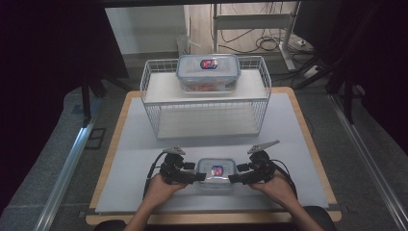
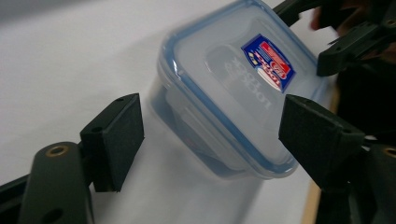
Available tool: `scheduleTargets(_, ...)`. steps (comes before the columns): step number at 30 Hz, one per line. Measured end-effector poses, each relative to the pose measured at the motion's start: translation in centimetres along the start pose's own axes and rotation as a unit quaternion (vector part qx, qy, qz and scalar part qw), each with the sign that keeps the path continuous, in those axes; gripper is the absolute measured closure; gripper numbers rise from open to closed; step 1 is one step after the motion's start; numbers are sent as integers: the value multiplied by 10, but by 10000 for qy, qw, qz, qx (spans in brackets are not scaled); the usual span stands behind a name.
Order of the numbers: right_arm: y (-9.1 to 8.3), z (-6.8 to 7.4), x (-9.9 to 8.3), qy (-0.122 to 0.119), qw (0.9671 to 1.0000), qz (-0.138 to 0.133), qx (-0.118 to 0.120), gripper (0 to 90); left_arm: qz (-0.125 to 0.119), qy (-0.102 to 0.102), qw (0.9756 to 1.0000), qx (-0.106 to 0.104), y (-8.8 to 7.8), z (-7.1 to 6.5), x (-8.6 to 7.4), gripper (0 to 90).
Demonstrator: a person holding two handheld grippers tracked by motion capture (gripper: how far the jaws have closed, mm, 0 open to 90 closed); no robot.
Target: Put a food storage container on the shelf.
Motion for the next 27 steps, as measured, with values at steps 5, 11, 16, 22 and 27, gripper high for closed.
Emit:
scheduleTargets(5, 6, -3, 1, 240, 9994, 60, 247, 277, 37, -108, 9994, -314, 7, 0, 0, 213)
scheduleTargets(11, 7, -7, 0, 536, 9977, 131, 392, 296, 29, -381, 9985, -383, 5, 2, -1, 256)
scheduleTargets(16, 3, -10, -3, 727, 9959, 99, 529, 375, 9, -406, 9984, -399, 0, 0, -2, 341)
scheduleTargets(22, -2, -9, -4, 780, 9956, -18, 520, 452, 39, -314, 9987, -388, -4, -4, -5, 399)
scheduleTargets(27, -7, -8, -6, 869, 9943, -167, 597, 535, -136, -454, 9977, -475, -10, -4, -7, 489)
Point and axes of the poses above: each handheld gripper's, and its own axes: y roughly forward along the jaws, x roughly out of its top, z roughly to its left, the point moved 2 cm from there along y, roughly forward along the jaws, and after that the axes turned 5 degrees about y, right-handed, at the moved point
